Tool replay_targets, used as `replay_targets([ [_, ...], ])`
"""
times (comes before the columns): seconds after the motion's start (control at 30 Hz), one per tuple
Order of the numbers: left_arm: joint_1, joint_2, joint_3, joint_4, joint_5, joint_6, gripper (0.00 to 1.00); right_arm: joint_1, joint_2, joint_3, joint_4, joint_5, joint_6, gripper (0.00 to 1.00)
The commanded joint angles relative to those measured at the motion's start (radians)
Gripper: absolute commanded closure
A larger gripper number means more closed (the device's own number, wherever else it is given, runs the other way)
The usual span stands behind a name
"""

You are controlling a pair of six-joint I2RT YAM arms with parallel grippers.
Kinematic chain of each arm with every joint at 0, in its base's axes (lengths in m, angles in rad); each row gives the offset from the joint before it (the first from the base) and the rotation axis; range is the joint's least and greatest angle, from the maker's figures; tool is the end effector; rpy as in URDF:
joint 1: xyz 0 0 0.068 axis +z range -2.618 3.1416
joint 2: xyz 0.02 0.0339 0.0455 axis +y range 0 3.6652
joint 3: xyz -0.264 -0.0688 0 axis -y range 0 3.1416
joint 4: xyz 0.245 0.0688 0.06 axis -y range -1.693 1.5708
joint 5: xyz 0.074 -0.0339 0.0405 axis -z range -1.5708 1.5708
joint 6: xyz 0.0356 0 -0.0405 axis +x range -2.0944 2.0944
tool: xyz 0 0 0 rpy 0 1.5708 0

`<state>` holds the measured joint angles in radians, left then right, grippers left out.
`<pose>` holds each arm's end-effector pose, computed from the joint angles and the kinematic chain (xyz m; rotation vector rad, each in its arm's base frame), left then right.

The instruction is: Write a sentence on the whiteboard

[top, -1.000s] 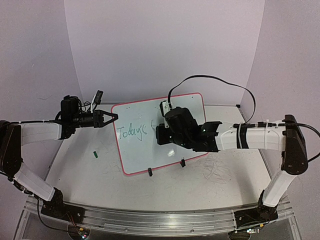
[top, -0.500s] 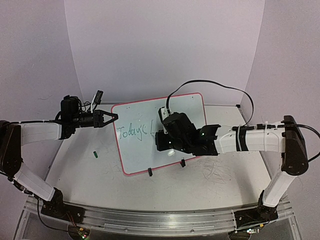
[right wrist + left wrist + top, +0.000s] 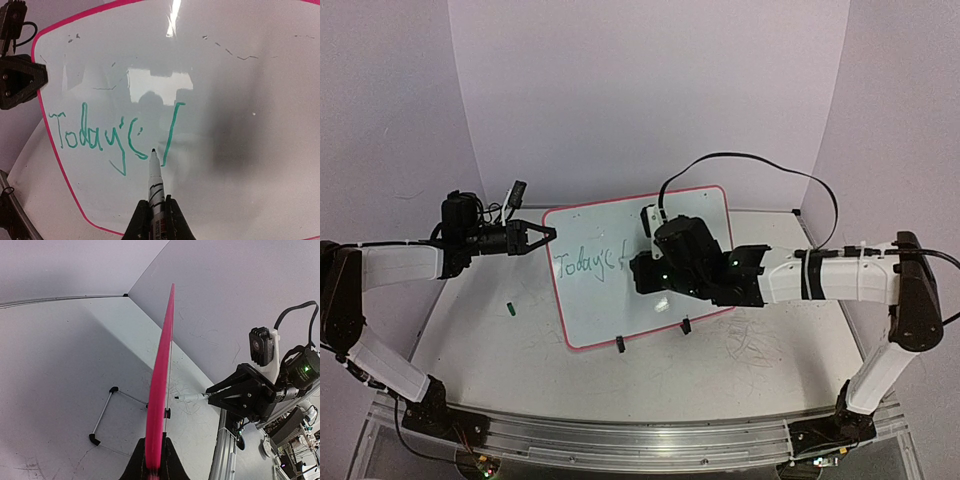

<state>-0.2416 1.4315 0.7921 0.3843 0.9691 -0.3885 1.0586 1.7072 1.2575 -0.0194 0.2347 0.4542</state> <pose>0.2909 -0.1019 0.2531 0.5885 1.8193 -1.3106 0.2030 0.3442 0.2735 -0.4788 2.0458 0.7038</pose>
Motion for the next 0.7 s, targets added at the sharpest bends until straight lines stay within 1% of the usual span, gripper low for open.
replay_targets([
  [0.0,-0.003,-0.015,0.019,-0.025,-0.056,0.036,1.0,-0.014,-0.016,0.038,0.048,0.017,-0.022,1.0],
  [0.47,-0.002,-0.014,0.022,-0.025,-0.055,0.037,1.0,-0.017,0.032,0.072,0.045,0.045,-0.041,1.0],
  [0.67,-0.003,-0.013,0.022,-0.025,-0.055,0.037,1.0,-0.016,0.053,0.091,-0.007,0.07,-0.03,1.0],
])
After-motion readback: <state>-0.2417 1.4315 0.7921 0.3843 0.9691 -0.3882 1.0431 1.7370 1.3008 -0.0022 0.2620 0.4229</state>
